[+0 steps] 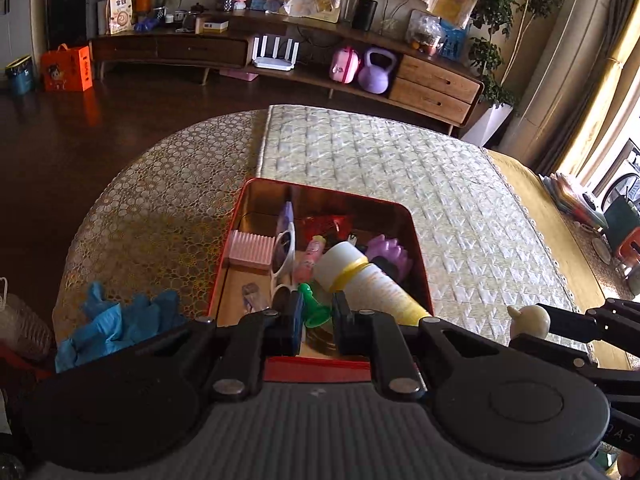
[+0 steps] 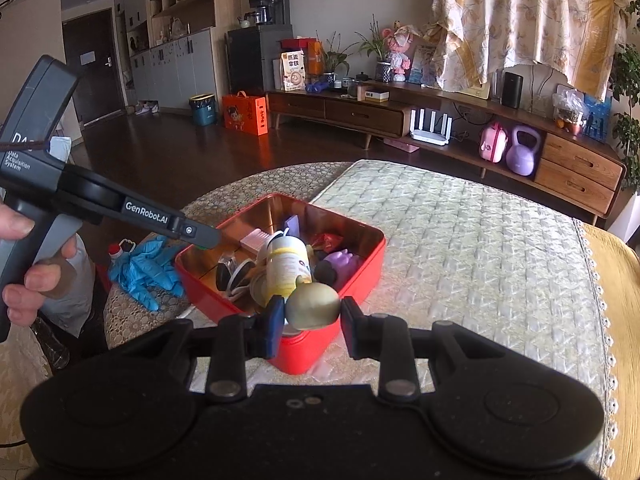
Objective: Organize rigid objects
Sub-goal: 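Lower the white ball into the tin and open the right gripper while the left releases the green piece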
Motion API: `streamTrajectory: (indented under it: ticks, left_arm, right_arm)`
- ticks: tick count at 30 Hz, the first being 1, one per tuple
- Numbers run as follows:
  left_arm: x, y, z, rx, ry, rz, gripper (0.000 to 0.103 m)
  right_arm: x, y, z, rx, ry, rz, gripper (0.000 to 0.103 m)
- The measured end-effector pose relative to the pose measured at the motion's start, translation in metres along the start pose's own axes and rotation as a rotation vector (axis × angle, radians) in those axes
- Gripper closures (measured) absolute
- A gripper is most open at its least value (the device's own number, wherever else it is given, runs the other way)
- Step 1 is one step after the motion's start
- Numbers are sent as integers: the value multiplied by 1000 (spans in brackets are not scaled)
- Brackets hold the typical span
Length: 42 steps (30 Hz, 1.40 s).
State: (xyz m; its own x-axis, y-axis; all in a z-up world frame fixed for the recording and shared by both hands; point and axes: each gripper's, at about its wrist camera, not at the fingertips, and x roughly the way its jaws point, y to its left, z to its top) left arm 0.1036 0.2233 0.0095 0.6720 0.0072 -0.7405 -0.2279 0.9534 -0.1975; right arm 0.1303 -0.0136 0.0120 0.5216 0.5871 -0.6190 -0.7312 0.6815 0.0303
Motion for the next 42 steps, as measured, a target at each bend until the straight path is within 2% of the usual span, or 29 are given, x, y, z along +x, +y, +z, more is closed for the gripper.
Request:
streamTrajectory:
  ticks: [9,17,25,33,42]
  left_arm:
    - [22,21,2,8,16,28,89]
    - [54,22,23,24,17,51,89]
    - [90,18,40,36,26,79,89]
    - [117,14,46,51,49,92,89]
    - [130,17,43,49,80,90,89]
  right_arm:
    - [47,3,25,-31,10,-33,74]
    - [98,-11,48,-27,47,-30,74]
    - [139,-22,50,-10,90,-29,74]
    - [160,-31,46,11,122,-22,74]
    - [156,-32,45,31,111,-15,71]
